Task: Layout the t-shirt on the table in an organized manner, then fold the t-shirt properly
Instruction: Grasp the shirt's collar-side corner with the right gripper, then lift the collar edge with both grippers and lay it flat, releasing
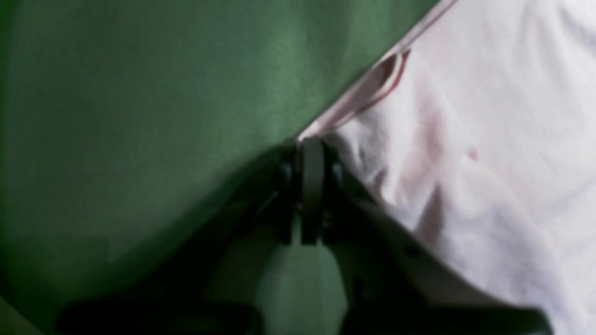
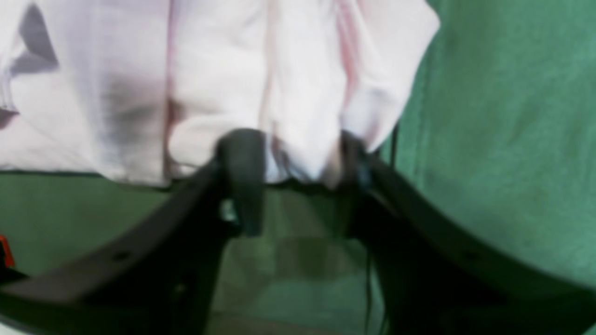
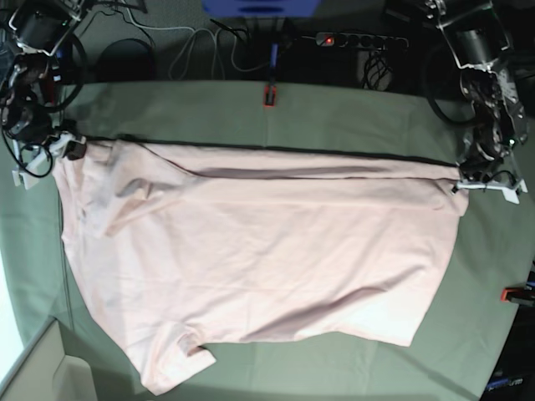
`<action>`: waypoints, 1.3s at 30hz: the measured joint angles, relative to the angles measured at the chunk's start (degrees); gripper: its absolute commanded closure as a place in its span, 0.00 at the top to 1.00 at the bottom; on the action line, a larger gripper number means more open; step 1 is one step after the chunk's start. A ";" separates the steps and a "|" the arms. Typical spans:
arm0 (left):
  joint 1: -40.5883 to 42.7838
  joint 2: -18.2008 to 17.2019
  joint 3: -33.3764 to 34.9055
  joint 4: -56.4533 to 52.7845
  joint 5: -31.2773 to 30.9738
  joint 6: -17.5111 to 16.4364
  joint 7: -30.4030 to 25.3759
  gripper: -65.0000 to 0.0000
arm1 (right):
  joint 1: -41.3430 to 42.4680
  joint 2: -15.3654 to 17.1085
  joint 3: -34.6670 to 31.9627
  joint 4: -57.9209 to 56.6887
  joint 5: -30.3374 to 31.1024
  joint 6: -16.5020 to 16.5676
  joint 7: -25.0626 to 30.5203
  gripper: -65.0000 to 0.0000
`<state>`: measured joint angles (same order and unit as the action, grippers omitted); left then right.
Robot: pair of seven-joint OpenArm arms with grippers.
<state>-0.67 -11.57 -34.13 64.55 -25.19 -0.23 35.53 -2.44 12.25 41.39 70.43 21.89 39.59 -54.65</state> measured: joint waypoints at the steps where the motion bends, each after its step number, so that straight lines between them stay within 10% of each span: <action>1: -0.02 0.00 0.00 0.00 0.02 0.00 -0.02 0.00 | -0.02 -0.04 -0.04 0.00 0.02 0.02 -0.13 0.15; 3: 0.00 0.00 0.00 0.00 0.00 0.00 -0.02 0.00 | 0.02 -0.07 -0.11 -0.07 0.07 0.02 -0.13 0.00; 28: -3.06 -3.39 0.11 17.31 -0.39 -0.20 21.05 0.00 | 10.12 5.33 -0.15 16.35 1.09 0.50 -13.73 0.00; 39: 2.49 -3.48 0.09 17.31 -0.13 -0.37 20.33 0.00 | -1.46 3.21 0.00 16.72 1.29 0.50 -7.80 0.00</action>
<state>1.83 -15.05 -34.04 81.87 -25.32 -0.60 55.86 -3.90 15.46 41.39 87.15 23.18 40.10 -62.46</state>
